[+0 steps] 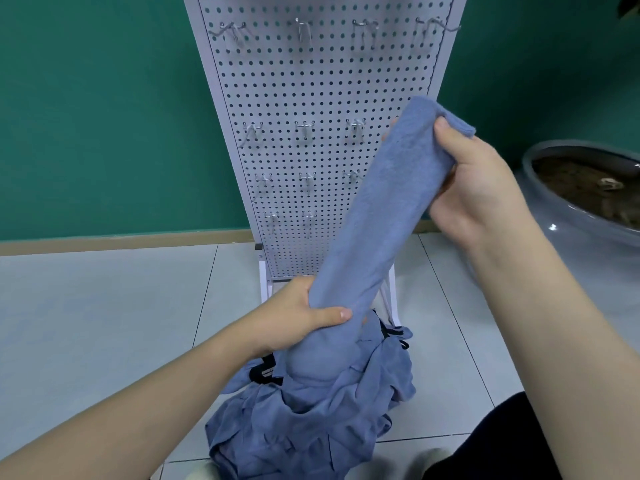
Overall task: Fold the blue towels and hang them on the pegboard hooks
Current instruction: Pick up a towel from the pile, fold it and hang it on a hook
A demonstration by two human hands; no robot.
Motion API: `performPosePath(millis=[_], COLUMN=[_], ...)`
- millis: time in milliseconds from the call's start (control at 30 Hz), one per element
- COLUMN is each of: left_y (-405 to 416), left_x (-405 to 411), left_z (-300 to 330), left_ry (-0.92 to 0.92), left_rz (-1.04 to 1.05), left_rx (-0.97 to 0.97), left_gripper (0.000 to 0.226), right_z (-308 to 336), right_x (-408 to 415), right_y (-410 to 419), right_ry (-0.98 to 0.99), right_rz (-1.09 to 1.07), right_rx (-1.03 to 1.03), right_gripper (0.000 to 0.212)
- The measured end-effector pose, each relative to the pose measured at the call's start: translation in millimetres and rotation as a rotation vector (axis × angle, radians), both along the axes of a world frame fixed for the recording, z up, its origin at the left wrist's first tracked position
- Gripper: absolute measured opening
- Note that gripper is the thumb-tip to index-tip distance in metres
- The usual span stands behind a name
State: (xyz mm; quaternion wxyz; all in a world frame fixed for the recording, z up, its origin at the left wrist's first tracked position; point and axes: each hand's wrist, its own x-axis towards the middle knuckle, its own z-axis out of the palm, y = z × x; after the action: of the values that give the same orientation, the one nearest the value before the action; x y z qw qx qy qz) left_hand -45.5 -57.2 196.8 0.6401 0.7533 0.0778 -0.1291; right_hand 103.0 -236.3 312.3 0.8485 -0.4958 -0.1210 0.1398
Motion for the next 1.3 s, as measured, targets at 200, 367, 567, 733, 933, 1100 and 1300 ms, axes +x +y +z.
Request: performPosePath(millis=[200,367,567,733,933,1100,1300], left_y=[17,28,14,10,19,35,51], left_x=[-2,-4,2,3,4,5,7], left_z=[11,22,26,26,31,44,60], left_ry=[0.036,0.115,0.097,0.086,-0.030,-0.171,-0.264], left_rz=[-0.114,-0.152,-0.052,0.019,0.084,0.161,0.191], left_rx=[-0.058,-0.284,-0.397,-0.257,-0.167,-0.178,-0.186], left_gripper=[0.037,0.042,0.042,0.032,0.033,0.043,0.040], right_z=[-17,-28,-37,-52,-77,-91,-78], right_x=[18,12,-1,-2,8,5,-39], right_y=[-10,-9,3,12,9,5,17], right_ry=[0.127,0.196,0.254,0.299,0.300,-0.098,-0.643], right_rz=[-0.120,-0.113,-0.079,-0.064,-0.021,-0.107,0.237], right_rx=[-0.039,-0.157,-0.140,-0.189,-0.403,-0.941,-0.937], right_gripper=[0.034,0.035,0.025,0.021,0.019,0.023,0.074])
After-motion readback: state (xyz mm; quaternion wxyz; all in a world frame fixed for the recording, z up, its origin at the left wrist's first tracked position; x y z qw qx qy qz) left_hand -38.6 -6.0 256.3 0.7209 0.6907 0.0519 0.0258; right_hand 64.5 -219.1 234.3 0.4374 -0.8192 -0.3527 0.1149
